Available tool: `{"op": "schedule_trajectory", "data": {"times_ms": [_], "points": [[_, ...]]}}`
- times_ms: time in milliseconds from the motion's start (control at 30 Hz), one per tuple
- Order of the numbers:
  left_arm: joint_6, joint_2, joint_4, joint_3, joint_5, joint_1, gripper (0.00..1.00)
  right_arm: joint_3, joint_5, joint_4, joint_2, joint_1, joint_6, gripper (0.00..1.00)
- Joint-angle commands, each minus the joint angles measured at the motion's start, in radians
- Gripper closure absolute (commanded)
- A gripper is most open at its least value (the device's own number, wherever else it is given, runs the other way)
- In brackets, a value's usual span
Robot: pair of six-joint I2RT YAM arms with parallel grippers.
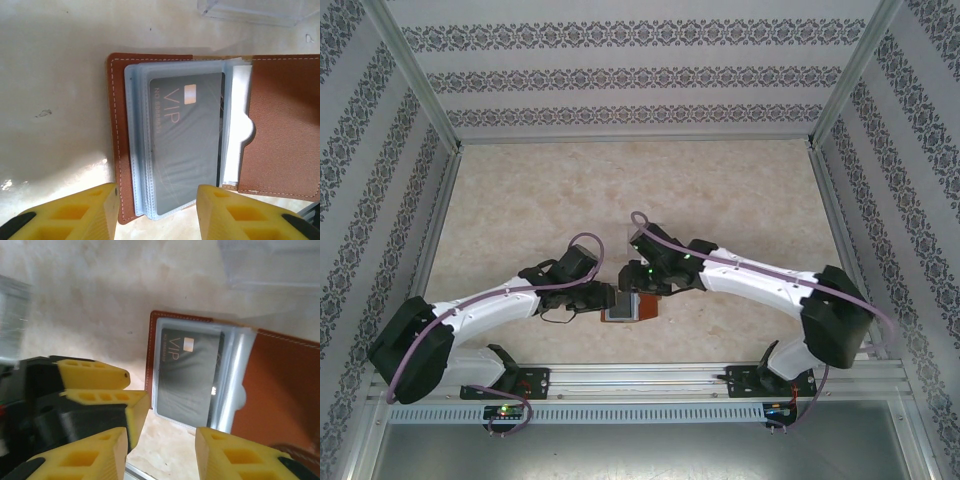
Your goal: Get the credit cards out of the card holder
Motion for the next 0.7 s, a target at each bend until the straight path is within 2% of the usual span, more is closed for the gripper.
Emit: {"op": "schedule_trajectory", "data": {"times_ms": [0, 267, 667], "points": [[0.029, 0.003, -0.043, 0.018, -0.010, 0.012, 0.55, -0.041, -0.063, 0.094, 0.051, 0.008, 0.047, 0.60], [0.067, 0.084, -0.064, 0.074, 0.001, 0.012, 0.55, -0.092, 0.036, 0.051, 0.077, -0.006, -0.002, 0.63], [0.100, 0.171, -0.076, 0.112, -0.015, 0.011, 0.57, -0.148, -0.001, 0.159, 0.115, -0.027, 0.000, 0.68]]}}
